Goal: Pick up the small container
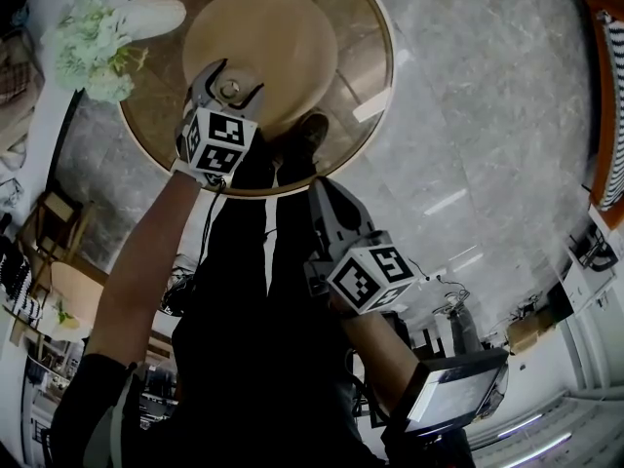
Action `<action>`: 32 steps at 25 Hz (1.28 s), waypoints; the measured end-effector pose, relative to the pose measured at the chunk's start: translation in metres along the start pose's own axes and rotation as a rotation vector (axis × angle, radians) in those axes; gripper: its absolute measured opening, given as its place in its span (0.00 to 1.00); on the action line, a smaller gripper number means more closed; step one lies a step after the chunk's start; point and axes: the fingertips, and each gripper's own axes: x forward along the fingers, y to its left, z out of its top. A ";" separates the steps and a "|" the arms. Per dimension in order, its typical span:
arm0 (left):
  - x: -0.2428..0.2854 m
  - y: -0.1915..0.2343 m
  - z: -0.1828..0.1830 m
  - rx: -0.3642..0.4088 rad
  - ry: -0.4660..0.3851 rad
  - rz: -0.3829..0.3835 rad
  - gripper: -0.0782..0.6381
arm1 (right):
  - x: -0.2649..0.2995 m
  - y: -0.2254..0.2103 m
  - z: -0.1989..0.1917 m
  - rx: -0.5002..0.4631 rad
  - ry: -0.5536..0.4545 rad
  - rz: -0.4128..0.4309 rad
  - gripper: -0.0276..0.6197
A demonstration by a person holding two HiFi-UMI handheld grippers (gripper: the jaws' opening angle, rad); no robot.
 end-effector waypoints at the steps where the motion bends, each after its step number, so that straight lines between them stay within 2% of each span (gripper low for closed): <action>1: 0.000 0.000 0.001 0.000 -0.002 0.002 0.56 | 0.000 -0.001 0.000 0.003 0.000 -0.001 0.05; 18: 0.002 0.000 0.006 -0.005 -0.019 0.013 0.56 | -0.007 -0.007 0.001 0.025 -0.010 -0.006 0.05; 23: 0.000 0.002 -0.002 0.002 0.016 0.007 0.57 | -0.006 -0.002 -0.006 0.028 -0.006 0.004 0.05; 29: -0.009 0.004 -0.004 -0.073 0.029 -0.012 0.57 | -0.010 0.003 -0.001 0.023 -0.023 0.016 0.05; 32: -0.023 0.006 0.000 -0.079 0.012 -0.009 0.57 | -0.013 0.008 0.000 0.016 -0.027 0.018 0.05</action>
